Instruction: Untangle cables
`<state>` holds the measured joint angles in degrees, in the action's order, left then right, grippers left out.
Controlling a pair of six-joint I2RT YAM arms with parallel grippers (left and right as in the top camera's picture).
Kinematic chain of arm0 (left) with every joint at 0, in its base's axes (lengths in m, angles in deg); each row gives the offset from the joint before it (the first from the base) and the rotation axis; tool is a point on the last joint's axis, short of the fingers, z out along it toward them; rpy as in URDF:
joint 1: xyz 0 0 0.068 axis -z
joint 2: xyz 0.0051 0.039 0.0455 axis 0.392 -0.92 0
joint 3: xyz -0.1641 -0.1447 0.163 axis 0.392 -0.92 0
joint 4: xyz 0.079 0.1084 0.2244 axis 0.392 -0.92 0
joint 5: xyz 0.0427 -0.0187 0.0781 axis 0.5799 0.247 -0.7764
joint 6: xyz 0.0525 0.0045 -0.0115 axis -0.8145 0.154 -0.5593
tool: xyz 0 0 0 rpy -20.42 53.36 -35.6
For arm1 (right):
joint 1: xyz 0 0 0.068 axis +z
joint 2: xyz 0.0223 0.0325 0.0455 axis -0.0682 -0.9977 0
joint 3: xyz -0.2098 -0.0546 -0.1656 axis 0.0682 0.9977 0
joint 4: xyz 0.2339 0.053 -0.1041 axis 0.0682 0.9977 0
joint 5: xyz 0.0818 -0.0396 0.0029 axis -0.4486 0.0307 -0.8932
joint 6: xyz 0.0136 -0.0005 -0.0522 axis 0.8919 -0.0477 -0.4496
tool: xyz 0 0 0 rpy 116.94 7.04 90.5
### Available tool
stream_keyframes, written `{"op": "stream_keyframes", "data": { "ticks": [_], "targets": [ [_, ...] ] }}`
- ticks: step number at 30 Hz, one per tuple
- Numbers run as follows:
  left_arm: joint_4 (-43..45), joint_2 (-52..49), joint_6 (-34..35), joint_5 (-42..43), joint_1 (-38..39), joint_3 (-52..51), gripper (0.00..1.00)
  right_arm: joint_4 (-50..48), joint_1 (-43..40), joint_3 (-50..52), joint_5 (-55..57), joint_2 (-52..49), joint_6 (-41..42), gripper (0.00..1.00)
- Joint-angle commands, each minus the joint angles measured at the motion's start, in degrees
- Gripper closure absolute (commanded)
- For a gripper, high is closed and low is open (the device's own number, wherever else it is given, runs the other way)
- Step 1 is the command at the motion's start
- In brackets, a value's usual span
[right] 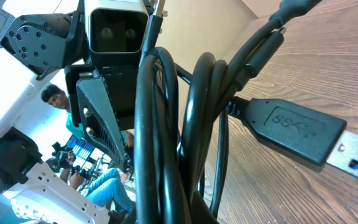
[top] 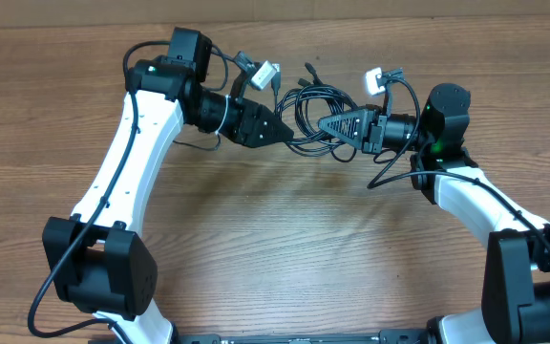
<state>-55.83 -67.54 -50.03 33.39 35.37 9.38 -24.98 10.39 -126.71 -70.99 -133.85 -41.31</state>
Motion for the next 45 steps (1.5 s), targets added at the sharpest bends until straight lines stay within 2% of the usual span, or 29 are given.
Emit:
{"op": "stream_keyframes", "data": {
  "ticks": [1,4,6,13,19,22,26,27,28,29,30,37,45],
  "targets": [
    [-0.35,-0.61,-0.20,0.22,-0.04,0.76,0.64,-0.42,0.26,-0.20,-0.11,-0.07,-0.37,0.96],
    [-0.35,-0.61,-0.20,0.24,-0.04,0.76,0.69,-0.39,0.26,-0.20,0.09,-0.07,-0.39,0.96],
    [-0.39,-0.61,-0.20,0.22,-0.07,0.76,0.78,-0.39,0.26,-0.20,0.07,-0.07,-0.42,0.96],
    [-1.31,-0.61,-0.20,0.22,-0.07,0.76,0.82,0.22,0.26,-0.20,0.11,-0.07,-1.68,0.96],
    [-1.44,-0.61,-0.20,0.24,-0.07,0.76,0.96,0.70,0.26,-0.20,0.31,-0.07,-1.90,0.96],
    [-1.42,-0.61,-0.20,0.24,-0.07,0.76,0.95,0.72,0.26,-0.20,0.31,-0.07,-1.88,0.93],
    [-1.42,-0.61,-0.20,0.22,-0.07,0.76,0.96,1.14,0.26,-0.20,0.52,-0.07,-1.88,0.77],
    [-1.40,-0.61,-0.20,0.20,-0.07,0.76,0.96,1.14,0.26,-0.20,0.50,-0.07,-1.86,0.69],
    [-1.40,-0.61,-0.20,0.20,-0.13,0.76,0.96,1.16,0.26,-0.20,0.50,-0.07,-1.86,0.55],
    [-1.36,-0.61,-0.20,0.22,-0.17,0.76,0.96,1.16,0.26,-0.20,0.50,-0.07,-1.86,0.34],
    [-1.25,-0.61,-0.20,0.20,-0.26,0.76,0.95,1.18,0.26,-0.20,0.50,-0.07,-1.86,0.00],
    [0.26,-0.61,0.24,0.28,-1.79,0.76,0.96,6.84,0.26,-0.20,1.95,-0.07,-1.40,0.00],
    [4.57,-0.61,7.98,0.28,-4.44,0.76,0.96,20.31,0.26,-0.20,6.80,-0.07,-1.01,0.00]
  ]
}}
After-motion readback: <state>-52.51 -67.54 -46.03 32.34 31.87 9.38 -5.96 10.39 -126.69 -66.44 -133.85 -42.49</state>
